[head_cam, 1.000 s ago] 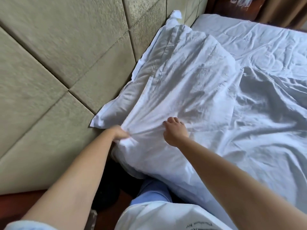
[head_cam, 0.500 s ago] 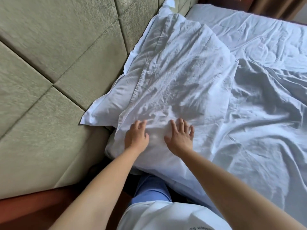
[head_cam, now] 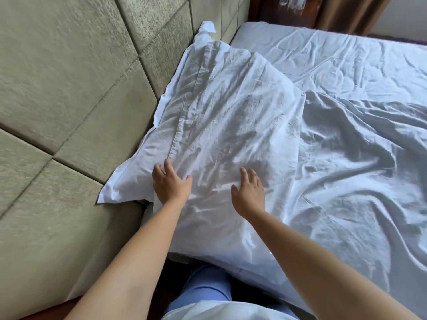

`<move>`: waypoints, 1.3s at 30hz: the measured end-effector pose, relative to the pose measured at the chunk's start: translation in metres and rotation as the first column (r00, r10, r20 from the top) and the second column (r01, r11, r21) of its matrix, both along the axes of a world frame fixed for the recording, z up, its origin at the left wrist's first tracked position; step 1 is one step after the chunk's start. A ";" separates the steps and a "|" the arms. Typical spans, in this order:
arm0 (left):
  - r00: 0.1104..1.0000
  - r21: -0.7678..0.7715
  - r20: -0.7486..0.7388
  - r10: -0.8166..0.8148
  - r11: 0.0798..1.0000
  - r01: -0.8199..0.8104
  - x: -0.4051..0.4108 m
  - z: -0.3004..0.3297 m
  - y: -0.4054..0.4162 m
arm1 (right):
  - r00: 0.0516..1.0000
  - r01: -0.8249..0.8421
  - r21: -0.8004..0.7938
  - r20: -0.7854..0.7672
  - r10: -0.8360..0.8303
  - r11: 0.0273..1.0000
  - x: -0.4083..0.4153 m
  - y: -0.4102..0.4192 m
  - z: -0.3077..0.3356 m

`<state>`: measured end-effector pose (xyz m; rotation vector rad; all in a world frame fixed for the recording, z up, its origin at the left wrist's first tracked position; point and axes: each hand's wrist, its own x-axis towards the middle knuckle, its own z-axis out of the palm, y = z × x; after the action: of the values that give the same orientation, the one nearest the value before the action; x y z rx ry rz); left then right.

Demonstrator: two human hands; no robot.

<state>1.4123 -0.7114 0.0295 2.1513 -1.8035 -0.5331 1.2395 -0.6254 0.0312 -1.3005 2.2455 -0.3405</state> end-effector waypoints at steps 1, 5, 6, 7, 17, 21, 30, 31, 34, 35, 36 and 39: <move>0.997 0.047 -0.079 0.021 0.999 -0.018 -0.001 0.001 -0.014 | 1.000 0.013 -0.023 0.022 -0.013 1.000 0.002 -0.012 0.001; 0.975 0.255 -0.223 -0.026 0.963 0.083 -0.011 -0.002 -0.065 | 0.982 0.157 -0.054 0.114 -0.150 0.986 0.007 -0.058 0.003; 0.972 0.293 -0.233 -0.034 0.951 0.103 -0.013 -0.004 -0.076 | 0.974 0.190 -0.054 0.131 -0.182 0.980 0.007 -0.068 0.003; 0.967 0.331 -0.248 -0.051 0.934 0.134 -0.016 -0.005 -0.085 | 0.967 0.218 -0.056 0.150 -0.207 0.974 0.007 -0.077 0.002; 0.854 0.590 -0.497 -0.156 0.661 0.464 -0.079 0.003 -0.070 | 0.891 0.377 -0.090 0.308 -0.335 0.922 -0.026 -0.078 0.001; 0.878 0.615 -0.447 -0.167 0.656 0.438 -0.111 0.021 -0.042 | 0.866 0.376 -0.090 0.389 -0.315 0.922 -0.055 -0.046 0.014; 0.870 0.448 -0.426 -0.250 0.777 0.442 -0.200 0.090 0.042 | 0.875 0.308 -0.072 0.412 -0.253 0.949 -0.148 0.071 0.052; 0.871 0.424 -0.411 -0.270 0.789 0.445 -0.208 0.093 0.051 | 0.873 0.296 -0.059 0.422 -0.245 0.953 -0.155 0.083 0.051; 0.875 0.372 -0.377 -0.305 0.815 0.445 -0.223 0.096 0.076 | 0.837 0.292 -0.024 0.490 -0.243 0.956 -0.172 0.115 0.048; 0.877 0.372 -0.365 -0.312 0.815 0.445 -0.227 0.097 0.083 | 0.825 0.296 -0.018 0.509 -0.245 0.955 -0.177 0.122 0.048; 0.879 0.376 -0.357 -0.316 0.813 0.444 -0.230 0.096 0.089 | 0.813 0.299 -0.015 0.527 -0.247 0.954 -0.181 0.127 0.049; 0.888 0.386 -0.339 -0.311 0.815 0.433 -0.236 0.098 0.102 | 0.788 0.305 -0.014 0.566 -0.244 0.952 -0.190 0.132 0.052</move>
<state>1.1768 -0.6094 0.1271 1.8422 -2.1117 -1.3927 1.0491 -0.4937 0.0827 -0.7676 1.9099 -0.8424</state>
